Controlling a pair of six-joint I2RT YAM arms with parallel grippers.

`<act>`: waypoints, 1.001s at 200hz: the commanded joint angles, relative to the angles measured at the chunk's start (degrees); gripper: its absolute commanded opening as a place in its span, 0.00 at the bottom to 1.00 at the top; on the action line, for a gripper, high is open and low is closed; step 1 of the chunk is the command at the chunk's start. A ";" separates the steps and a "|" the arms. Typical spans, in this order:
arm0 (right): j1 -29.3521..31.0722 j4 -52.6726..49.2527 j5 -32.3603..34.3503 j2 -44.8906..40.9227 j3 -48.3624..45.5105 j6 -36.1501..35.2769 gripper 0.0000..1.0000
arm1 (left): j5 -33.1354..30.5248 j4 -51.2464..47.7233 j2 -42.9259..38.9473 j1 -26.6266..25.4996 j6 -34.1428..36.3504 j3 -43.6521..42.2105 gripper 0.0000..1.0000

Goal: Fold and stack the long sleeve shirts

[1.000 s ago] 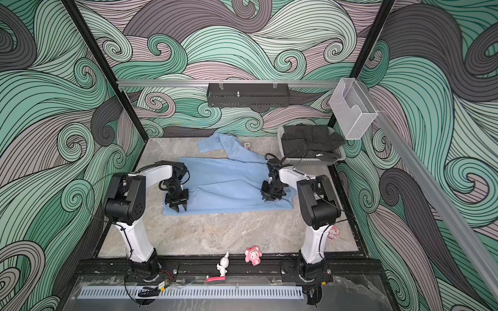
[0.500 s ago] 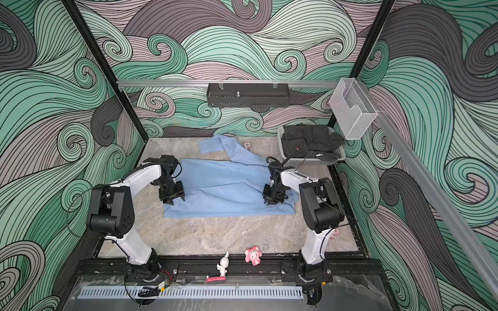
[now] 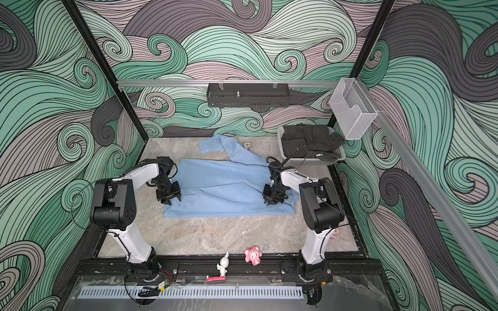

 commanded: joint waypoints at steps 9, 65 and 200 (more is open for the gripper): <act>-0.32 -3.28 2.99 0.87 -1.54 -0.51 0.20 | 1.91 0.03 2.38 0.68 1.56 1.99 0.41; -0.27 -3.23 2.72 1.18 -1.40 -0.64 0.20 | -0.18 -1.10 4.08 0.79 1.55 1.85 0.45; -0.31 -3.24 2.50 1.98 -1.10 -0.75 0.20 | 2.04 0.24 5.54 2.47 1.22 1.81 0.25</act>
